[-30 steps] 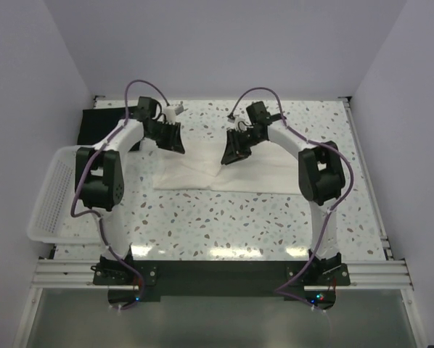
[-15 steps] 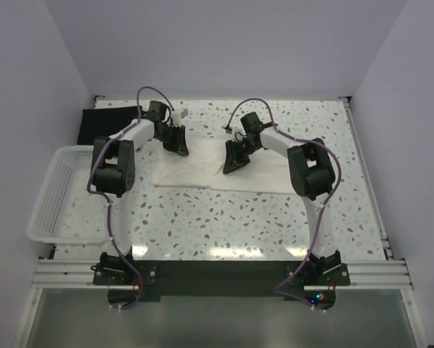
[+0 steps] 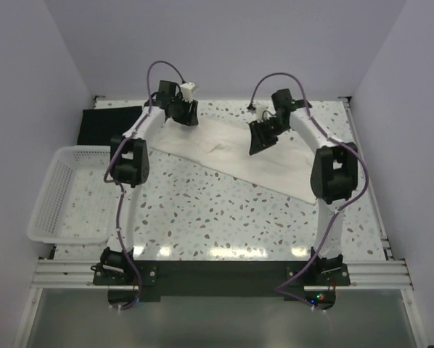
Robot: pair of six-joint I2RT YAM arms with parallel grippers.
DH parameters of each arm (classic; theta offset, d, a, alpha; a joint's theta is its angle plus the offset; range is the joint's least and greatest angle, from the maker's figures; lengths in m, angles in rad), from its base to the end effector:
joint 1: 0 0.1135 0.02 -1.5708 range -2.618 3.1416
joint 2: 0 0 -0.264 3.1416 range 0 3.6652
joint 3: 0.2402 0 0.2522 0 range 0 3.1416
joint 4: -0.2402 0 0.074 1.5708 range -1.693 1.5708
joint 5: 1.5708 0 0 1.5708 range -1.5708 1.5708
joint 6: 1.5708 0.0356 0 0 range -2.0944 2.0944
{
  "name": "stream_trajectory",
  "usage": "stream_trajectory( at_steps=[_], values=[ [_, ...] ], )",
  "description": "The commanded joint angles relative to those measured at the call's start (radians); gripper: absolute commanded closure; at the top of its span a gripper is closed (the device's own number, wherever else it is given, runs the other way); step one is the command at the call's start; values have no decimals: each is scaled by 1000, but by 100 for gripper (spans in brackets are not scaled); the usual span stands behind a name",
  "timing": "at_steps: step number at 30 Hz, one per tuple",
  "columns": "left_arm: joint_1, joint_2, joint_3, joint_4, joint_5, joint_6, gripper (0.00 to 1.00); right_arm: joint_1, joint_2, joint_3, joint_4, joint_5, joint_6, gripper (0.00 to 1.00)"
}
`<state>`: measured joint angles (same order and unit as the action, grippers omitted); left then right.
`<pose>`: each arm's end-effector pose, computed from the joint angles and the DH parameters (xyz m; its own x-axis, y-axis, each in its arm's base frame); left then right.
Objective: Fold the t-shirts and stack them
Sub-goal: Fold the tshirt
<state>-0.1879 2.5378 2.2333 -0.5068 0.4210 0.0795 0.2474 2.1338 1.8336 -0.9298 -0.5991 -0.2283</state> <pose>0.5497 -0.1193 0.1700 -0.6747 0.2021 -0.7099 0.5021 0.8306 -0.2408 0.4287 0.1290 0.2242 -0.8030 -0.3956 -0.4458 -0.5818 0.6827 0.4420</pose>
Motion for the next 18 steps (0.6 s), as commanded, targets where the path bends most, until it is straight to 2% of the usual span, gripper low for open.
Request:
stream_trajectory(
  at_steps=[1, 4, 6, 10, 13, 18],
  values=[
    [-4, -83, 31, 169, -51, 29, 42, -94, -116, 36, -237, 131, -291, 67],
    [-4, -210, -49, 215, -57, 25, 39, -103, -167, -48, -234, 297, -395, 71],
    [-4, -266, -73, 185, -53, 19, 39, -103, -186, -109, -234, 376, -451, 74],
    [-4, -333, -115, 82, -39, 23, 38, -102, -186, -189, -180, 467, -488, 77],
    [-1, -416, -254, 79, -53, 39, 38, -102, -157, -229, -130, 521, -503, 78],
    [22, -504, -365, 42, -51, 25, 38, -83, -117, -292, -61, 565, -514, 80]
  ],
)
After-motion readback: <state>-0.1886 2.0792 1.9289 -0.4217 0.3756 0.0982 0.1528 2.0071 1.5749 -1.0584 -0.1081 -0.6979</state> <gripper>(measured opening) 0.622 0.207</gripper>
